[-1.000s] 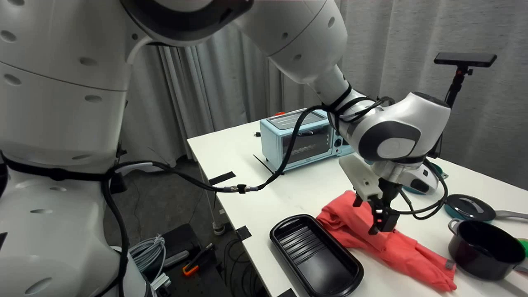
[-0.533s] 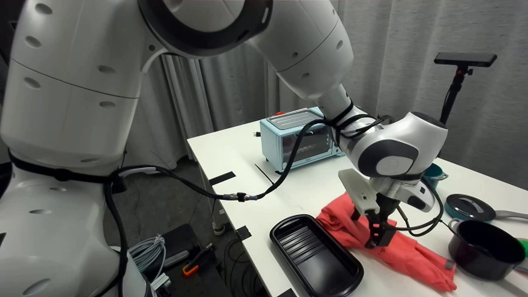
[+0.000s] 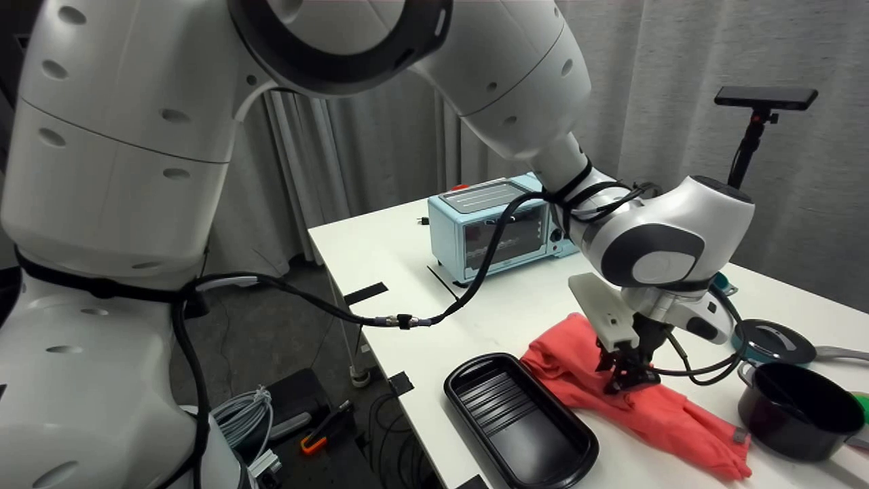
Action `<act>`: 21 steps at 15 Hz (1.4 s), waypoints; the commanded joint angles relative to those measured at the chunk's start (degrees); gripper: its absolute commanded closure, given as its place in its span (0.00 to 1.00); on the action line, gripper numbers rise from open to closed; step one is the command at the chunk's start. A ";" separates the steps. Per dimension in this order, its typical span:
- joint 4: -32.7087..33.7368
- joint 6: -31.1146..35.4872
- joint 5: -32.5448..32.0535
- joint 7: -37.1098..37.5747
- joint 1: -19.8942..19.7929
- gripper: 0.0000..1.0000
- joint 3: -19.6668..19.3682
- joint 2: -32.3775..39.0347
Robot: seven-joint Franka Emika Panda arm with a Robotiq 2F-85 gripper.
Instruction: Unfold the cloth on the table
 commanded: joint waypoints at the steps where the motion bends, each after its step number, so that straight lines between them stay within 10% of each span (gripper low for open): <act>1: 0.74 0.12 0.62 -0.83 -1.17 0.94 1.10 -0.55; 21: -12.50 20.00 2.82 -6.37 4.77 0.99 12.86 -11.51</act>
